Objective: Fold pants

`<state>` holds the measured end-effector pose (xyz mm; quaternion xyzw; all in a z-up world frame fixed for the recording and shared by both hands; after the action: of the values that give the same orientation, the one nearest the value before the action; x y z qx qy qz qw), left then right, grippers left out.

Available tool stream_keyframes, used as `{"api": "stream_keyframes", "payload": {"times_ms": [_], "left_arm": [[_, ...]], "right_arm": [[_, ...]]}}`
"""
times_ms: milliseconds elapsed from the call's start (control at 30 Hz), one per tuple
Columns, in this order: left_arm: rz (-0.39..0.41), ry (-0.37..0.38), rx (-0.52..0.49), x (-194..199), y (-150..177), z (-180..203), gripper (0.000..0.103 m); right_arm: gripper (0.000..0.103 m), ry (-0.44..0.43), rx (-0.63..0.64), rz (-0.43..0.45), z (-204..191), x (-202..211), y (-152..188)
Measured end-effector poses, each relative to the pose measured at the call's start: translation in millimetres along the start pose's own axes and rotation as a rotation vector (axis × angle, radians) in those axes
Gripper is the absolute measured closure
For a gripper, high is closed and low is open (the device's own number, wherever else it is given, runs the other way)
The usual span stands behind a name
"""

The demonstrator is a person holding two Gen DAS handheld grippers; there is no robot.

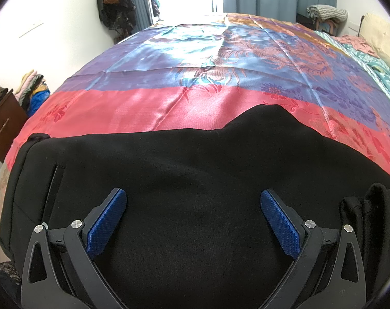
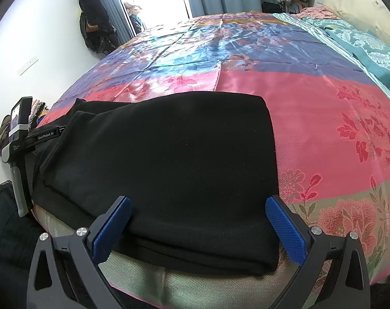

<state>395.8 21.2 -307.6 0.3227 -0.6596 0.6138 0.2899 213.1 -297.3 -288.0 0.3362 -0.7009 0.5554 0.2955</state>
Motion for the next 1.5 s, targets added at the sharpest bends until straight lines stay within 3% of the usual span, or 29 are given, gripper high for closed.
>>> {"api": "stream_keyframes", "payload": {"times_ms": [1500], "left_arm": [[0.01,-0.007,0.01,0.0,-0.3,0.9,0.0]], "right_arm": [[0.0,0.048,0.013,0.009,1.3,-2.7,-1.0]]}}
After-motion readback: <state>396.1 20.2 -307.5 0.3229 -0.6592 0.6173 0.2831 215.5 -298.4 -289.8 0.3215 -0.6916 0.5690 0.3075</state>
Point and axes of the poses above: each gripper's, at about its wrist camera, not at the fingertips, and x roughly against the way its jaws point, z to its right, y to its underside, the point moved 6 cm from there along -x, roughly the way its jaws point
